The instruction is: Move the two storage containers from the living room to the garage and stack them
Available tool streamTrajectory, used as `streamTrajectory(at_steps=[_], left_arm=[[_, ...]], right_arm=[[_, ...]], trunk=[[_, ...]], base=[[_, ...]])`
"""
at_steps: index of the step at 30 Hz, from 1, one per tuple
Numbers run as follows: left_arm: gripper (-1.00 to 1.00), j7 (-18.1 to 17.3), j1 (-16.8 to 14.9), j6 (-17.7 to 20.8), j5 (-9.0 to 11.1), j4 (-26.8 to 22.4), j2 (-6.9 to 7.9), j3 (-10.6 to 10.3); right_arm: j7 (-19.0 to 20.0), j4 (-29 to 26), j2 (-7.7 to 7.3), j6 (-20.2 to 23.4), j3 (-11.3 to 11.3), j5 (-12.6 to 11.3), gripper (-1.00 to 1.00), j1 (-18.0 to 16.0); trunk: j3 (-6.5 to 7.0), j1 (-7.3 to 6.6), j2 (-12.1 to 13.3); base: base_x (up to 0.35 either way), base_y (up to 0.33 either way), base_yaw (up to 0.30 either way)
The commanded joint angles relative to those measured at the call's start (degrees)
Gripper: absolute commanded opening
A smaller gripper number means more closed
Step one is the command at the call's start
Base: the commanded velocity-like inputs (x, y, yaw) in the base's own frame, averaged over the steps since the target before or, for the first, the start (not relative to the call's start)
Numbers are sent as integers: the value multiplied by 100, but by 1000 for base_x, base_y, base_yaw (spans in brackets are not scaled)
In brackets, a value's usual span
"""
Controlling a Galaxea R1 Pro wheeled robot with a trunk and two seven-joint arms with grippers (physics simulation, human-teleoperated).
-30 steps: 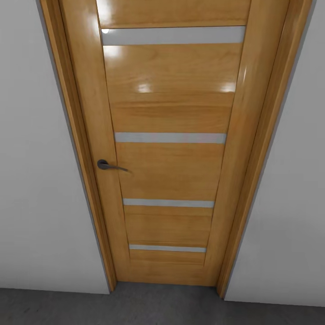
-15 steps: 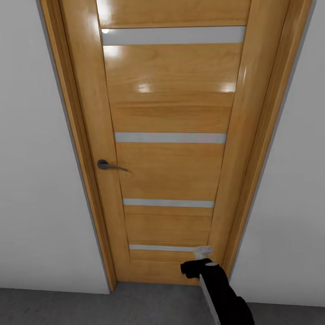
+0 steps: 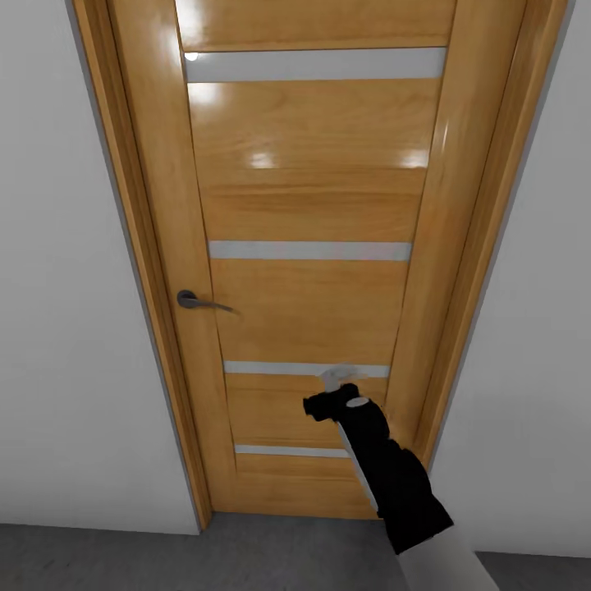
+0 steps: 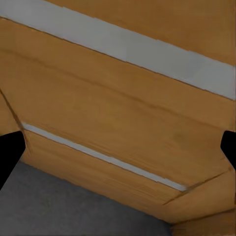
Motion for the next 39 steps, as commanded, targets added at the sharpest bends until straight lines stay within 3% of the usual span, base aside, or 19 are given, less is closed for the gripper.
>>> streamTrajectory(at_steps=[1,4,7,9,14,23,28,30,33,39], left_arm=[[100,4,0,-13,52,-2,-1,2],[100,2,0,-13,52,-2,-2,1],[100,2,0,-13,53,-3,-3,-1],[100,2,0,-11,55,-3,-2,-4],[100,-19,0,-5,50,-3,-5,-7],[100,-33,0,-4,49,-3,-7,-8],[100,-44,0,-1,44,-3,-9,-11],[100,-49,0,10,41,-3,-9,-15],[100,-50,0,12,41,-3,-9,-16],[100,-47,0,6,45,-3,-3,-17]], right_arm=[[-17,-84,0,8,160,76,100,-8],[-57,-350,0,-69,622,338,100,-16],[-108,-485,0,-121,1014,914,100,-20],[-125,-507,0,-170,1151,1273,100,-20],[-144,-497,0,-615,1253,1682,100,-21],[-139,-54,0,-1324,1304,1810,100,-19],[-140,142,0,-2316,1267,1779,100,-20],[-140,690,0,-2903,1258,1788,100,-20],[-143,1108,0,-3072,1255,1800,100,-22],[-142,1392,0,-3158,1262,1836,100,-22]], trunk=[[-6,0,-3],[-6,0,-3],[-6,0,-3],[-6,0,-3],[-6,0,-3],[-6,0,-3],[-6,0,-3],[-6,0,-3],[-6,0,-3],[-6,0,-3]], base=[[0,0,0],[0,0,0],[0,0,0],[0,0,0],[0,0,0],[0,0,0],[107,0,0],[270,0,0],[304,0,0],[314,0,0]])
